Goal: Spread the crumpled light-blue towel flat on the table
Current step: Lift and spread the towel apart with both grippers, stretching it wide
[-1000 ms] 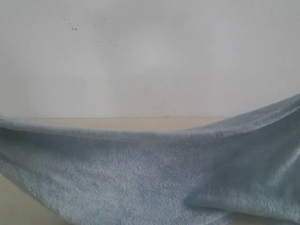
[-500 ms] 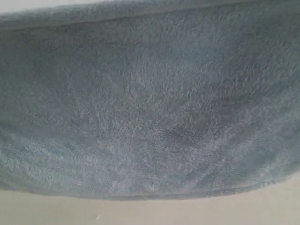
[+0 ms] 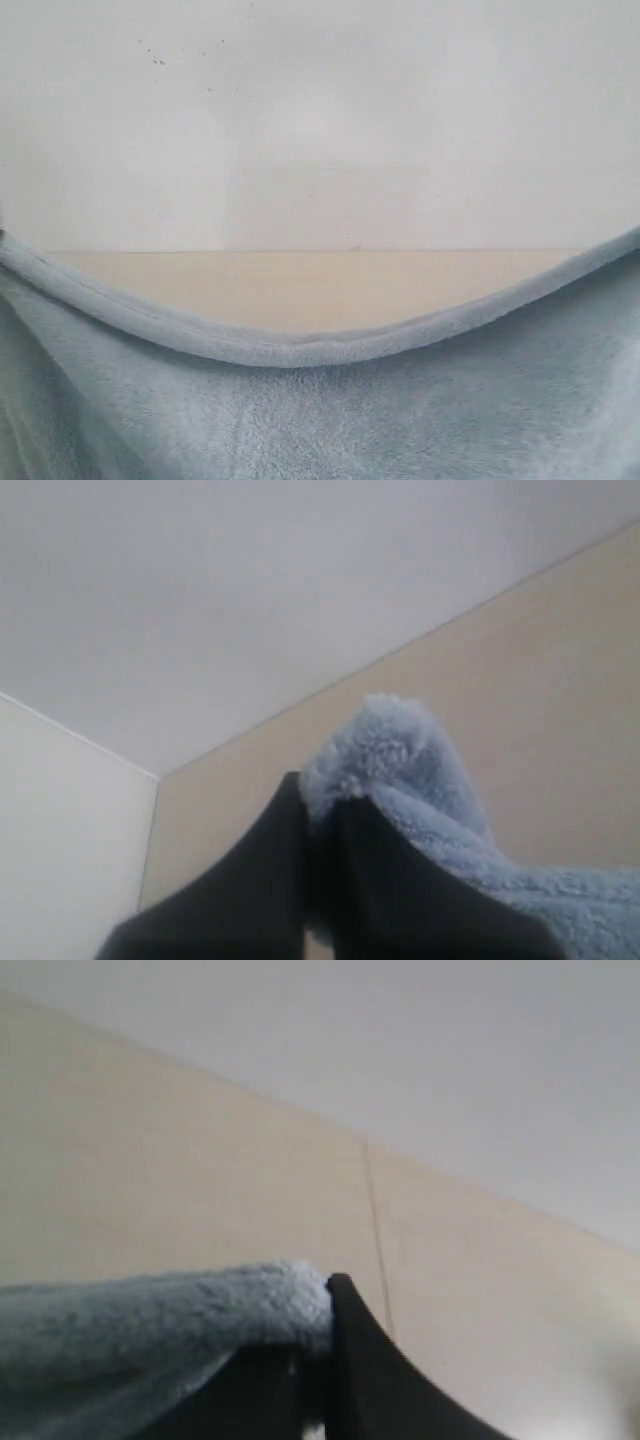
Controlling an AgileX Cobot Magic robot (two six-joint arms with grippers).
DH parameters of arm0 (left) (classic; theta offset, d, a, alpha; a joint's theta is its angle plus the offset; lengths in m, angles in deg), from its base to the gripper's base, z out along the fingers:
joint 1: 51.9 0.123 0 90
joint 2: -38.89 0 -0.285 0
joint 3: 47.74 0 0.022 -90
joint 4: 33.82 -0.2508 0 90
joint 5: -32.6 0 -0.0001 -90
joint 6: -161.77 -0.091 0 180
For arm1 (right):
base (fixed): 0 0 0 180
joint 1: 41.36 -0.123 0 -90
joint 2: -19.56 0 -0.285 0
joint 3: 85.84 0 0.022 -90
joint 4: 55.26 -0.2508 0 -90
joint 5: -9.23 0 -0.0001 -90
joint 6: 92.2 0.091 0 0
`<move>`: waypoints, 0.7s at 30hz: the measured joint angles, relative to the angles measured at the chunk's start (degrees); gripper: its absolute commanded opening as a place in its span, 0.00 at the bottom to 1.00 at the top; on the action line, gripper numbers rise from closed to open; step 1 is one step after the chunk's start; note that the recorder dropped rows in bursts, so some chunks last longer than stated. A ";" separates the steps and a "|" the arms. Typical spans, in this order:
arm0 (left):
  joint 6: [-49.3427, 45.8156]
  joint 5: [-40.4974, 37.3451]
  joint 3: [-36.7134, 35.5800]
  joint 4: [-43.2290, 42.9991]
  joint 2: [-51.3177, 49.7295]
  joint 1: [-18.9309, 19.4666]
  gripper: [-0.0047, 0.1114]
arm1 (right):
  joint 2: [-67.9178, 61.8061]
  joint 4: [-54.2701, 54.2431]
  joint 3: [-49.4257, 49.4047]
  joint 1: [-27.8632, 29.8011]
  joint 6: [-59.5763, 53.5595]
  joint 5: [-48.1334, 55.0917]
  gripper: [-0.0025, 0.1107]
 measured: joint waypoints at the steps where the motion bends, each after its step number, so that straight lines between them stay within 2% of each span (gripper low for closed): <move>1: 2.86 0.15 -0.11 -2.44 -3.05 0.37 0.07 | -3.76 1.26 -0.28 0.00 1.84 -0.14 0.02; 7: 14.25 6.12 -0.11 -15.01 -20.78 4.31 0.07 | -18.87 10.69 -0.51 0.00 7.21 -3.21 0.02; 12: 27.76 8.69 0.11 -23.51 -31.80 8.60 0.07 | -28.93 27.56 -0.08 0.00 20.95 -4.04 0.02; 16: 31.17 11.49 2.81 -27.68 -37.91 10.60 0.07 | -35.16 42.94 2.43 0.00 37.28 -4.61 0.02; 21: 32.41 12.46 7.66 -28.79 -42.71 12.26 0.07 | -40.96 49.96 7.63 0.21 50.41 -3.18 0.02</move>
